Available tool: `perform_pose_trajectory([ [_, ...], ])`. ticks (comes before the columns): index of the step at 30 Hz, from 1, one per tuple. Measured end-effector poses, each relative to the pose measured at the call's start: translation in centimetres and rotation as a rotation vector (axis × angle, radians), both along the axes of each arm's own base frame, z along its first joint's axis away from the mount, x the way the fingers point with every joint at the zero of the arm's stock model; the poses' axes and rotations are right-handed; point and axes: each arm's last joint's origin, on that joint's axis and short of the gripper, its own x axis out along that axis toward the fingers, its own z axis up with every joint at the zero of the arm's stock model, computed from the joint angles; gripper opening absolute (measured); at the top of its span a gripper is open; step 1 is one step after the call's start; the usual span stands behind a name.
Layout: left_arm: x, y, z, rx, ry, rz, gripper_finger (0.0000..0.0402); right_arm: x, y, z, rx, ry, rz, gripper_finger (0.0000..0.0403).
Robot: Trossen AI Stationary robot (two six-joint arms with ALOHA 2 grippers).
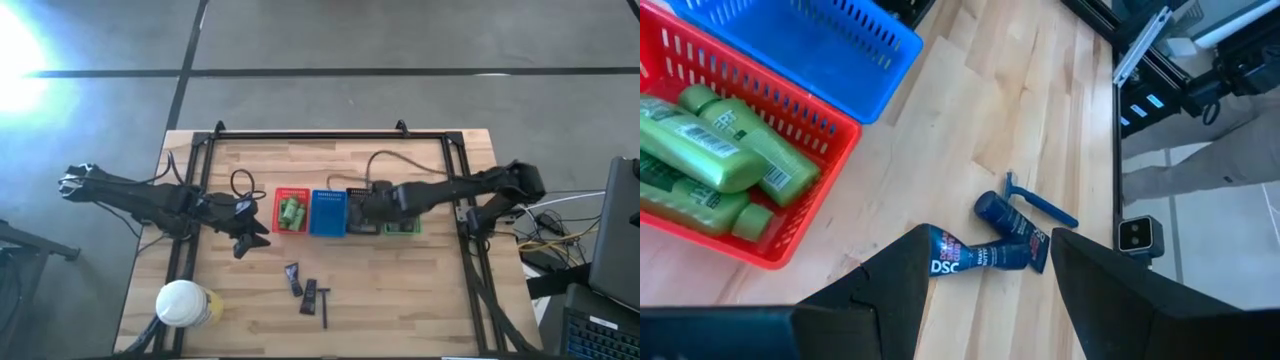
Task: Pick & Place Travel size toiletries
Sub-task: Put the blue razor into the black bin
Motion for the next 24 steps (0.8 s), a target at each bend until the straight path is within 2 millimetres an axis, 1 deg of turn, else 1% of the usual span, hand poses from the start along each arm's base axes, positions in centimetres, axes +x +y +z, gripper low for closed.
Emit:
perform_pose_trajectory([
  [2, 0.0, 0.0, 0.0, 0.006, -0.006, -0.005, 0.0213, 0.3, -1.5, -0.7, 0.042, -0.114, -0.006, 0.0022],
  [3, 0.0, 0.0, 0.0, 0.011, -0.007, -0.008, 0.0213, 0.3, -2.0, -1.1, 0.049, -0.132, -0.005, 0.0022],
  [6, 0.0, 0.0, 0.0, 0.015, -0.008, -0.011, 0.0213, -0.2, -2.8, -3.0, 0.046, -0.059, -0.039, 0.0022],
  [8, 0.0, 0.0, 0.0, 0.015, -0.008, -0.011, 0.0213, -0.3, -3.1, -3.7, 0.047, -0.020, -0.045, 0.0023],
  [11, 0.0, 0.0, 0.0, 0.016, -0.008, -0.011, 0.0213, -0.1, -3.3, -4.4, 0.033, 0.002, -0.032, 0.0029],
  [13, 0.0, 0.0, 0.0, 0.018, -0.009, -0.012, 0.0213, 0.1, -3.4, -4.8, 0.003, 0.031, -0.039, 0.0041],
  [16, 0.0, 0.0, 0.0, 0.019, -0.010, -0.014, 0.0213, 0.7, -3.4, -4.8, -0.043, 0.045, -0.008, 0.0071],
  [20, 0.0, 0.0, 0.0, 0.020, -0.010, -0.015, 0.0213, 1.5, -3.6, -4.9, -0.060, 0.072, 0.070, 0.0125],
  [24, 0.0, 0.0, 0.0, 0.020, -0.009, -0.015, 0.0213, 2.4, -3.0, -3.3, -0.057, 0.058, 0.134, 0.0180],
])
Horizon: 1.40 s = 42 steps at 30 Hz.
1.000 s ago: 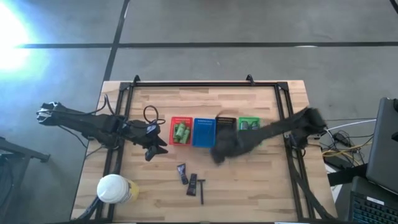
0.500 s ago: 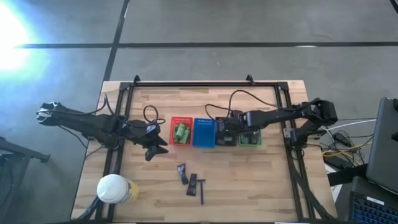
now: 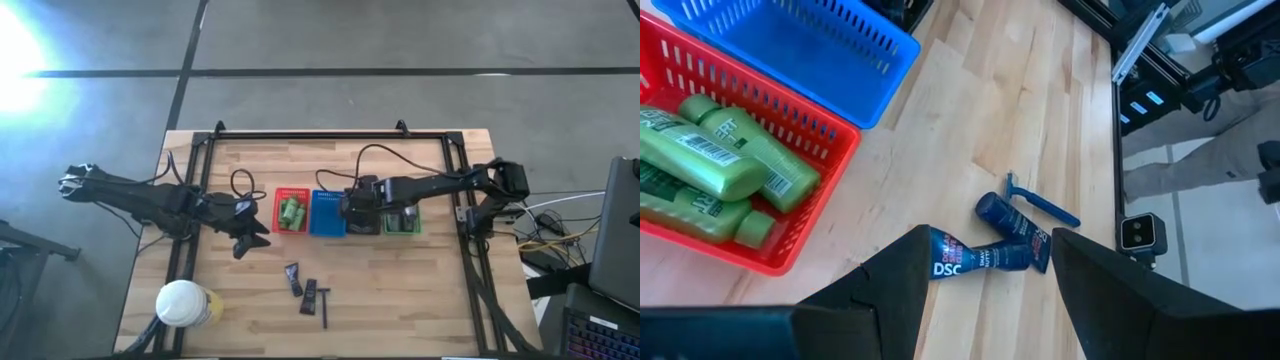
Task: Pick & Place Travel size toiletries
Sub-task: Put the blue razor into the black bin
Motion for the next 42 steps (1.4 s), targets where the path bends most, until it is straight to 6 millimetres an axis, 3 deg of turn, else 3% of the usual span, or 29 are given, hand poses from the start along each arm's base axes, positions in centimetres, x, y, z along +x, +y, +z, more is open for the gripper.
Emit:
perform_pose_trajectory([
  [4, 0.0, 0.0, 0.0, -0.001, 0.002, -0.003, 0.0213, 1.1, 1.8, 2.3, 0.004, -0.039, 0.104, 0.0219],
  [7, -0.1, 0.0, -0.1, 0.008, 0.014, -0.014, 0.0213, 1.8, 4.4, 3.4, 0.081, -0.041, 0.120, 0.0230],
  [15, -0.6, 0.1, -0.7, 0.091, 0.070, -0.071, 0.0213, 6.2, 14.9, 0.2, 0.273, 0.001, 0.174, 0.0221],
  [21, -1.3, 0.2, -0.9, 0.159, 0.102, -0.125, 0.0213, 9.7, 19.4, -2.1, 0.355, -0.001, 0.156, 0.0221],
  [26, -1.6, 0.2, -1.0, 0.184, 0.115, -0.145, 0.0213, 11.3, 20.8, -3.4, 0.352, 0.055, 0.126, 0.0213],
  [30, -1.7, 0.3, -0.9, 0.195, 0.113, -0.154, 0.0213, 12.0, 21.3, -3.1, 0.347, 0.095, 0.123, 0.0196],
  [42, -2.1, 0.3, -0.8, 0.213, 0.110, -0.170, 0.0213, 12.6, 21.7, -5.8, 0.382, 0.202, 0.115, 0.0104],
])
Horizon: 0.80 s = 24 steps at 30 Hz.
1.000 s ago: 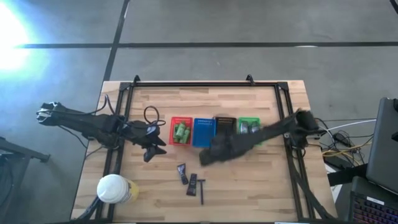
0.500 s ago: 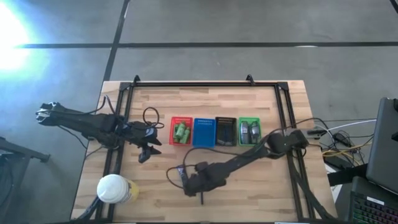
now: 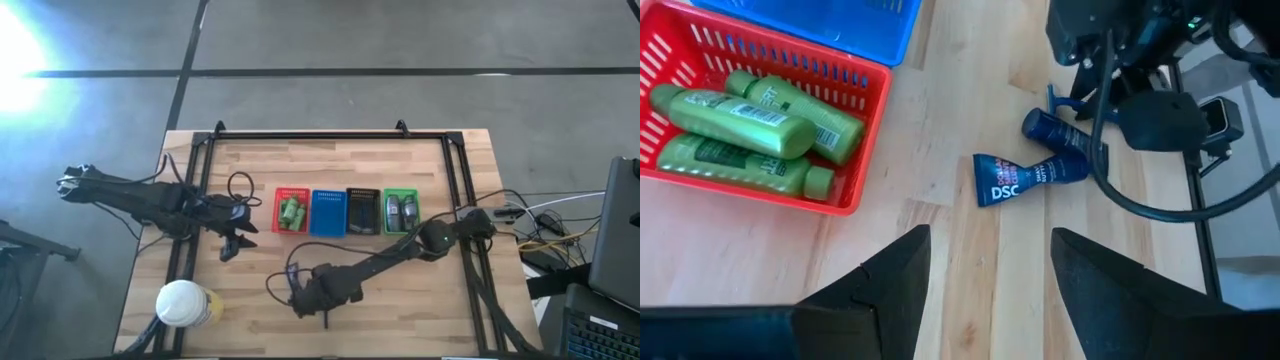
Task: Pick & Place Travel size toiletries
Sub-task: Put the blue razor into the black bin
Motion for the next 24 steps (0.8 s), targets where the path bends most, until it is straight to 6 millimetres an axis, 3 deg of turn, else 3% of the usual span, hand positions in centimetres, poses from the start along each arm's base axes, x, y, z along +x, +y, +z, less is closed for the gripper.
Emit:
perform_pose_trajectory([
  [7, -0.2, 0.0, 0.1, 0.017, -0.009, -0.011, 0.0213, -0.9, -0.4, 1.6, -0.067, 0.045, 0.036, 0.0024],
  [14, -0.2, 0.3, 0.3, 0.068, -0.036, 0.036, 0.0213, -2.7, -2.5, 7.6, -0.200, -0.004, -0.073, 0.0025],
  [20, 0.0, 0.6, 0.8, 0.102, -0.092, 0.109, 0.0213, -5.0, -8.2, 12.6, -0.303, 0.035, -0.102, 0.0026],
  [24, 0.3, 1.0, 1.0, 0.085, -0.118, 0.186, 0.0213, -6.5, -13.5, 13.3, -0.325, 0.078, -0.069, 0.0027],
])
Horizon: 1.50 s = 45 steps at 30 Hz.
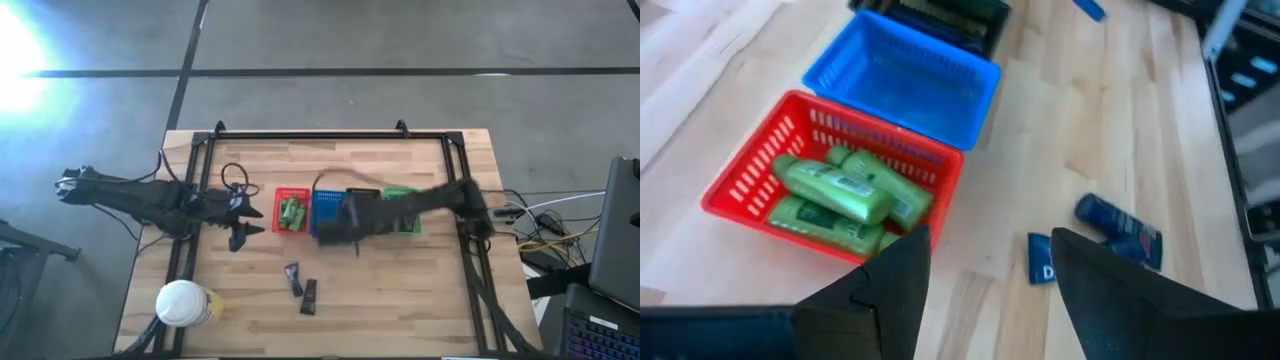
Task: Pick & Place Travel size toiletries
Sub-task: Put the blue razor into the black bin, then put the blue shaving cream into the blue bin
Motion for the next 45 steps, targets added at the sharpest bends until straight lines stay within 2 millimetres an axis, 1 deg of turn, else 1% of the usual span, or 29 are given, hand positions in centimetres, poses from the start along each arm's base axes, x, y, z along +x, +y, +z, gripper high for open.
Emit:
perform_pose_trajectory([
  [1, 0.0, 0.1, 0.0, -0.008, 0.000, 0.014, 0.0213, -0.5, -1.4, 0.0, 0.000, 0.005, 0.005, 0.0027],
  [3, 0.1, 0.3, -0.1, -0.017, 0.014, 0.033, 0.0213, -1.4, -4.0, -0.8, 0.008, 0.009, 0.025, 0.0027],
  [7, -0.1, 0.7, -0.5, -0.055, 0.054, 0.084, 0.0213, -3.2, -8.8, -2.9, 0.033, -0.050, 0.020, 0.0028],
  [10, -0.3, 0.7, -0.6, -0.089, 0.068, 0.112, 0.0213, -4.1, -11.1, -4.1, 0.028, -0.112, 0.012, 0.0028],
  [12, -0.3, 0.7, -0.5, -0.098, 0.064, 0.116, 0.0213, -4.5, -11.7, -4.7, 0.025, -0.117, 0.020, 0.0029],
  [16, -0.1, 1.0, -0.7, -0.105, 0.072, 0.139, 0.0213, -5.0, -11.9, -6.1, 0.068, -0.087, 0.075, 0.0029],
  [20, 0.1, 1.6, -0.8, -0.140, 0.077, 0.180, 0.0213, -5.1, -11.6, -7.0, 0.084, -0.076, 0.103, 0.0034],
  [24, 0.4, 2.1, -0.5, -0.196, 0.049, 0.160, 0.0213, -5.3, -11.2, -8.0, 0.087, -0.071, 0.118, 0.0047],
  [27, 0.7, 2.4, -0.2, -0.220, 0.004, 0.126, 0.0213, -5.4, -11.3, -8.2, 0.078, -0.065, 0.116, 0.0061],
  [30, 0.9, 2.5, 0.1, -0.236, -0.031, 0.106, 0.0213, -5.2, -11.4, -8.0, 0.046, -0.070, 0.102, 0.0079],
  [32, 0.9, 2.5, 0.2, -0.236, -0.034, 0.107, 0.0213, -4.8, -11.5, -7.4, 0.031, -0.093, 0.122, 0.0094],
  [36, 0.9, 2.5, 0.2, -0.248, -0.034, 0.117, 0.0213, -4.3, -11.6, -6.5, 0.007, -0.118, 0.159, 0.0133],
  [40, 0.9, 2.5, 0.1, -0.239, -0.032, 0.111, 0.0213, -4.0, -11.5, -6.0, -0.002, -0.132, 0.169, 0.0175],
  [43, 0.9, 2.4, 0.1, -0.200, -0.028, 0.035, 0.0213, -3.6, -10.7, -5.3, -0.008, -0.151, 0.216, 0.0203],
  [45, 0.9, 2.2, 0.1, -0.145, -0.029, -0.077, 0.0213, -3.2, -9.7, -4.7, -0.004, -0.169, 0.287, 0.0217],
])
